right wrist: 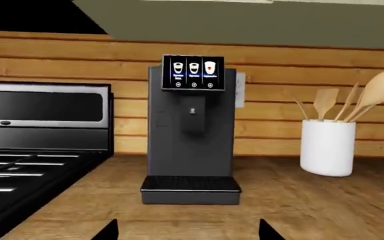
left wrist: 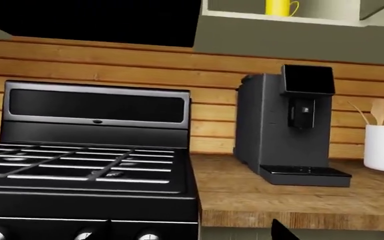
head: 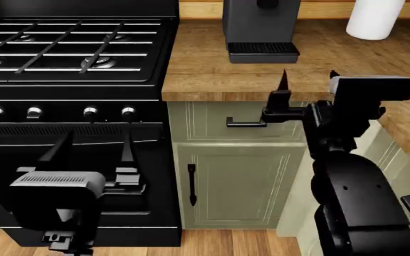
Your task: Pick the mug from the cabinet, place it under the coffee machine dispenser, and press the start button.
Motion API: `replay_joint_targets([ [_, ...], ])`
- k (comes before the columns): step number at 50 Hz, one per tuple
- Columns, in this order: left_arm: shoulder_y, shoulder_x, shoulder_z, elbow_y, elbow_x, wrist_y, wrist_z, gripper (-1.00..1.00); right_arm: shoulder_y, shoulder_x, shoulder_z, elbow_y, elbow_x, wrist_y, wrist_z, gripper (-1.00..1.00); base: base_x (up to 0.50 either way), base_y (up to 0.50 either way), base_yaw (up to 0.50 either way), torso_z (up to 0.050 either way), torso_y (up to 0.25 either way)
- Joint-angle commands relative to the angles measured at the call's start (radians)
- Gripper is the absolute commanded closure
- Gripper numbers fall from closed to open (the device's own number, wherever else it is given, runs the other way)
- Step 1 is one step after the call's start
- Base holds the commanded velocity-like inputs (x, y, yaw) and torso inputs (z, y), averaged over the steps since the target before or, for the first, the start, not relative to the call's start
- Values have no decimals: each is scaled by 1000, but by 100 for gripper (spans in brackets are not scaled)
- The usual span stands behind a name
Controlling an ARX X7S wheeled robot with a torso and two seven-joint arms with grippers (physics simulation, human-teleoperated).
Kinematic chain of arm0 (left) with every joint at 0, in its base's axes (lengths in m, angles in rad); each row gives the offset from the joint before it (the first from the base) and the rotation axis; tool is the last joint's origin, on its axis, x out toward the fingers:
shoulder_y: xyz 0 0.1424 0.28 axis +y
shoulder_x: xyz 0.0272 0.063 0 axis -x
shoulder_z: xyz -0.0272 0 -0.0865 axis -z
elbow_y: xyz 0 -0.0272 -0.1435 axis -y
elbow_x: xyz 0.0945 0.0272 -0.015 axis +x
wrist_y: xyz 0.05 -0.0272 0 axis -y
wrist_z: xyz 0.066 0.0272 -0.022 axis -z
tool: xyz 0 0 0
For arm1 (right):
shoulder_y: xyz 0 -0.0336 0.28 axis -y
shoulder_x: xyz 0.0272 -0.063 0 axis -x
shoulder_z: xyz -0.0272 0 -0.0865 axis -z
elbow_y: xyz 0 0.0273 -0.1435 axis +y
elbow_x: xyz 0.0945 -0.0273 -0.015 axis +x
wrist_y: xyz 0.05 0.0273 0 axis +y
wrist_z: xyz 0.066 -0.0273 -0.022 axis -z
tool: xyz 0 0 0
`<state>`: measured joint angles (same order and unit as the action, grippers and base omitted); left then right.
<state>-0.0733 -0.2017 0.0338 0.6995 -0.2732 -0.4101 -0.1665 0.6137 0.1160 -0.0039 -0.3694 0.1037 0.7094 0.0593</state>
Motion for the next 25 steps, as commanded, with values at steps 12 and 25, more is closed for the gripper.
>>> replay_joint_targets([
  [12, 0, -36, -4, 130, -56, -108, -23, -100, 945, 89, 30, 350, 109, 660, -110, -100, 0, 0, 0, 0, 0],
  [25, 12, -55, -3, 175, -85, -137, -28, -100, 1709, -7, -204, 1677, -33, -50, -237, -100, 0, 0, 0, 0, 0],
])
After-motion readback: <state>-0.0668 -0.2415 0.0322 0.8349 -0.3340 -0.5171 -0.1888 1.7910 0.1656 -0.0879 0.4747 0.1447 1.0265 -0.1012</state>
